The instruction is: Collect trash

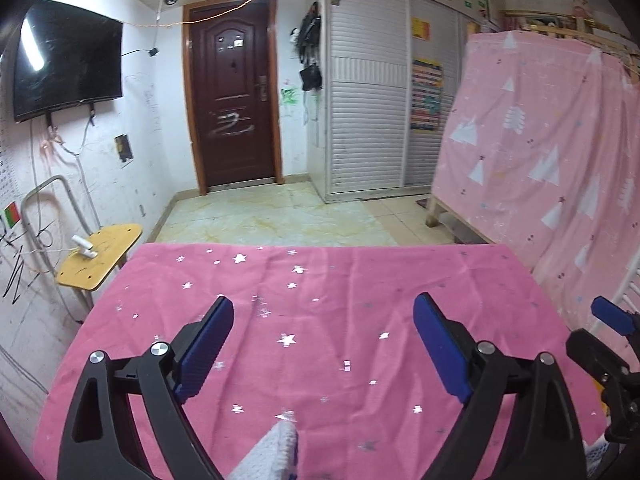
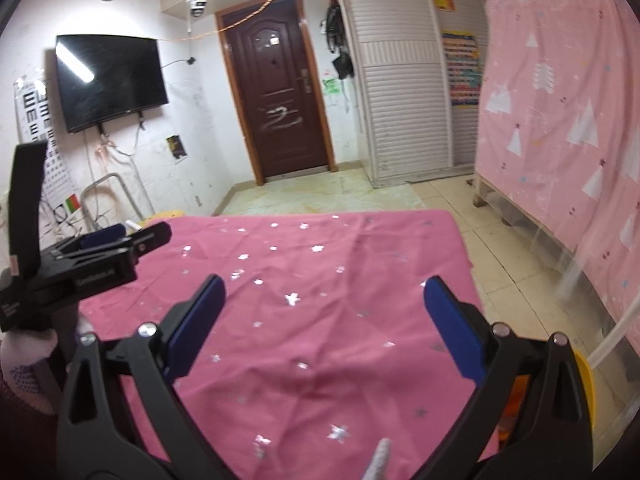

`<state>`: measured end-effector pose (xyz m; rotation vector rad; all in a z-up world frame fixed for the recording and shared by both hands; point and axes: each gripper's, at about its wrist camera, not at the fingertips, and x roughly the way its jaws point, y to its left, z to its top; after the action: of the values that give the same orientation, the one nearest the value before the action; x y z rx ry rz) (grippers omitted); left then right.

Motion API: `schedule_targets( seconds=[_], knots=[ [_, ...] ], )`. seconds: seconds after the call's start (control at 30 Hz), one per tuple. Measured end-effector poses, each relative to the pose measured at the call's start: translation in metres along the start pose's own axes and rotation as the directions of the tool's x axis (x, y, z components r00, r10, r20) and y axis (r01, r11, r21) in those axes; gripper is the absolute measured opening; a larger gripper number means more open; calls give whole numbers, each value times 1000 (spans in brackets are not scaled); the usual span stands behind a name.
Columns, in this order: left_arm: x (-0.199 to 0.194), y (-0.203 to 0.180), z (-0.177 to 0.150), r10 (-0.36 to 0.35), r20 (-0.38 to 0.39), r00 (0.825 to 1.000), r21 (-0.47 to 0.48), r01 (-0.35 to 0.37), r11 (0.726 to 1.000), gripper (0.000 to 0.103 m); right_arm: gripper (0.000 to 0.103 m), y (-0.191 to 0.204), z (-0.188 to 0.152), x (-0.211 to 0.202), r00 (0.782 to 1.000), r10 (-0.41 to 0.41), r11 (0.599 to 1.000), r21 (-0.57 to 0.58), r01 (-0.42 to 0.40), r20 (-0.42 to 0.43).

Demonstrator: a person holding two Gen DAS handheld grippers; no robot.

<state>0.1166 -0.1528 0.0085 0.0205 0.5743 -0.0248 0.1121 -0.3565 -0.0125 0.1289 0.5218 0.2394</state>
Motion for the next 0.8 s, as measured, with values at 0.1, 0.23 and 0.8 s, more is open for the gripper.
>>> schedule_targets(
  seconds=[0.1, 0.23, 0.8],
  knots=[
    [2, 13, 0, 35, 0, 999, -18, -35, 999, 84, 96, 10, 2, 6, 1000, 15, 1000, -24, -15, 5],
    [5, 26, -2, 66, -14, 998, -36, -67, 997, 84, 96, 19, 4, 12, 1000, 25, 999, -47, -24, 16],
    [13, 54, -15, 106, -26, 994, -95, -108, 990, 84, 96, 39, 7, 22, 999, 25, 994, -104, -23, 23]
  ],
)
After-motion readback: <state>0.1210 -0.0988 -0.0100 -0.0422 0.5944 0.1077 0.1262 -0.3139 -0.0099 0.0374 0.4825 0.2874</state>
